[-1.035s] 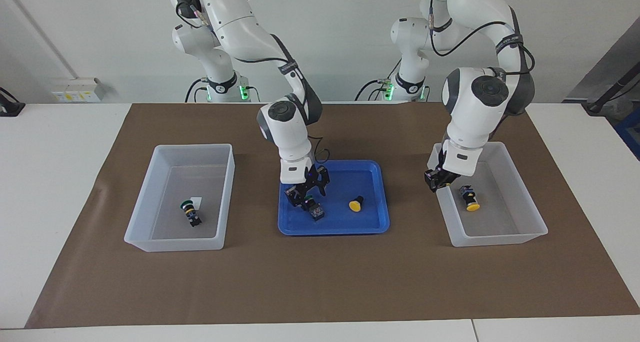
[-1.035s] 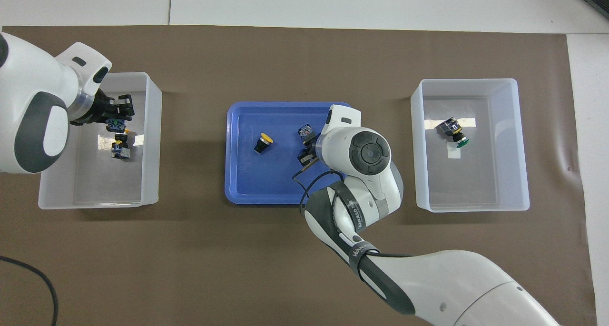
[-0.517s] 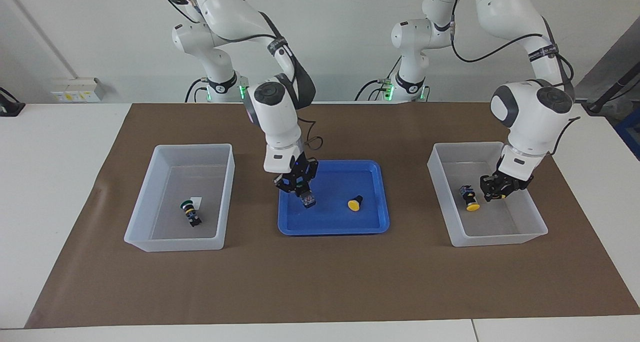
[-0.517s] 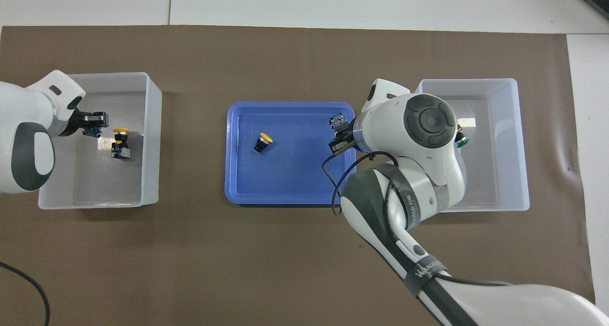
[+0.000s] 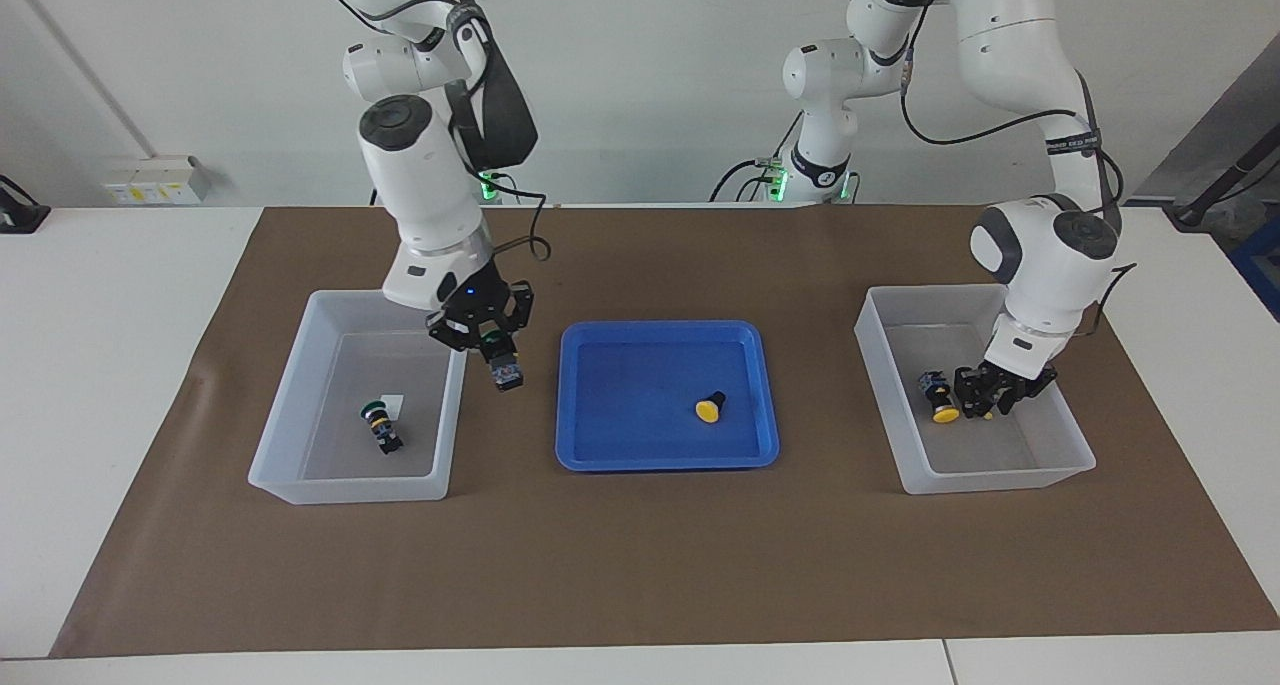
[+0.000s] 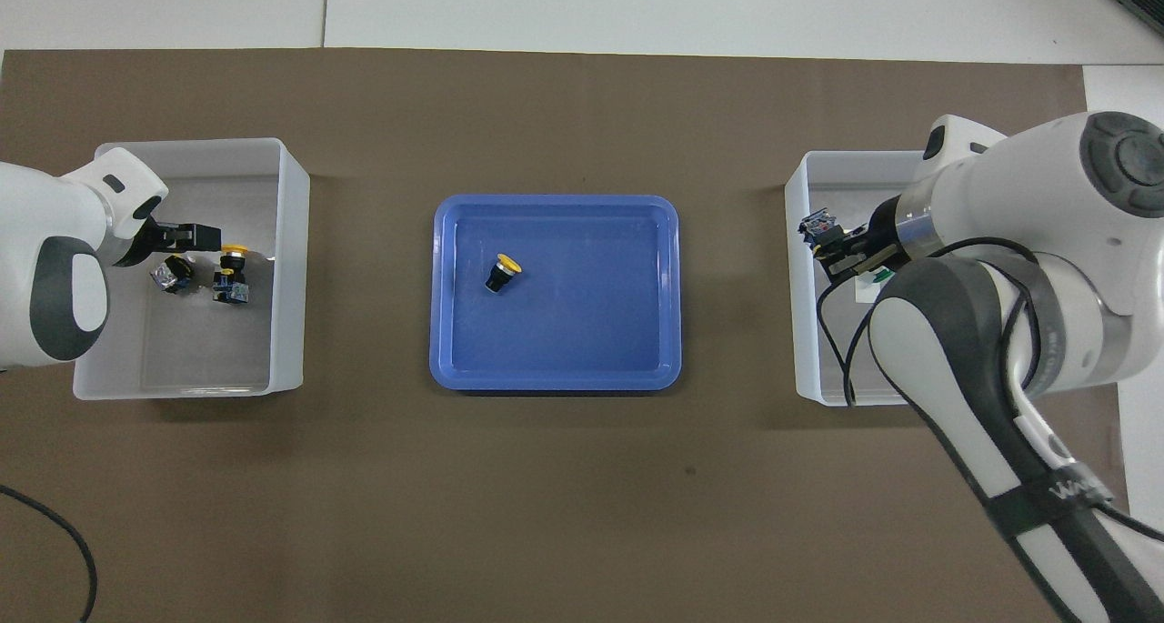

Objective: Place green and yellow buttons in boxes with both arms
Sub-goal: 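Carry the green button into the box with the right gripper and release, then grasp the last yellow button with the left gripper while the right gripper withdraws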

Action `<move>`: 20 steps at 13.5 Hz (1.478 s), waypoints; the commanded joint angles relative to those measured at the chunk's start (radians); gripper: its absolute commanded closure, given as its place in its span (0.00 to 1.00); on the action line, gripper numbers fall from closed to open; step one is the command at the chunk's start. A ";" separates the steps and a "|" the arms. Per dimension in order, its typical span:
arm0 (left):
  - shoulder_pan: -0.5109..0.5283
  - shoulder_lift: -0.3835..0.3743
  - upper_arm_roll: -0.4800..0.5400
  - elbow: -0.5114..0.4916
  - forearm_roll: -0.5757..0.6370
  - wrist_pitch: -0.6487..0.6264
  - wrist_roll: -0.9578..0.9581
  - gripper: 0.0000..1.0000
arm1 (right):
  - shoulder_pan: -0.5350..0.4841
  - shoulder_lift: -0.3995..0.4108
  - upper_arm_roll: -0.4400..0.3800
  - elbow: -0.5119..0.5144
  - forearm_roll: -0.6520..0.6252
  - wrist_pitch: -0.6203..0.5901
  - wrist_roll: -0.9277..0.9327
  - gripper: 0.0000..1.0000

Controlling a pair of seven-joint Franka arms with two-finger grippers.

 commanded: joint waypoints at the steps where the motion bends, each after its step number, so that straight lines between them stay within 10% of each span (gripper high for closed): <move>1: -0.060 -0.026 0.003 0.155 0.002 -0.276 -0.013 0.00 | -0.082 -0.034 0.014 -0.103 0.000 0.037 -0.167 1.00; 4: -0.164 -0.052 0.000 0.200 0.000 -0.382 -0.207 0.00 | -0.145 -0.025 0.014 -0.246 0.001 0.231 -0.299 0.99; 9: -0.361 -0.083 -0.007 0.104 -0.006 -0.265 -0.701 0.00 | -0.145 -0.023 0.014 -0.325 0.001 0.289 -0.304 0.69; 10: -0.397 -0.097 -0.009 0.049 -0.008 -0.178 -0.811 0.00 | -0.145 -0.023 0.014 -0.325 0.001 0.301 -0.306 0.56; 12: -0.463 -0.105 -0.009 -0.038 -0.009 -0.058 -0.999 0.01 | -0.145 -0.023 0.014 -0.325 0.001 0.301 -0.304 0.00; 20: -0.591 0.035 -0.009 -0.106 -0.011 0.340 -1.479 0.02 | -0.143 -0.059 0.012 -0.178 -0.008 0.225 -0.090 0.00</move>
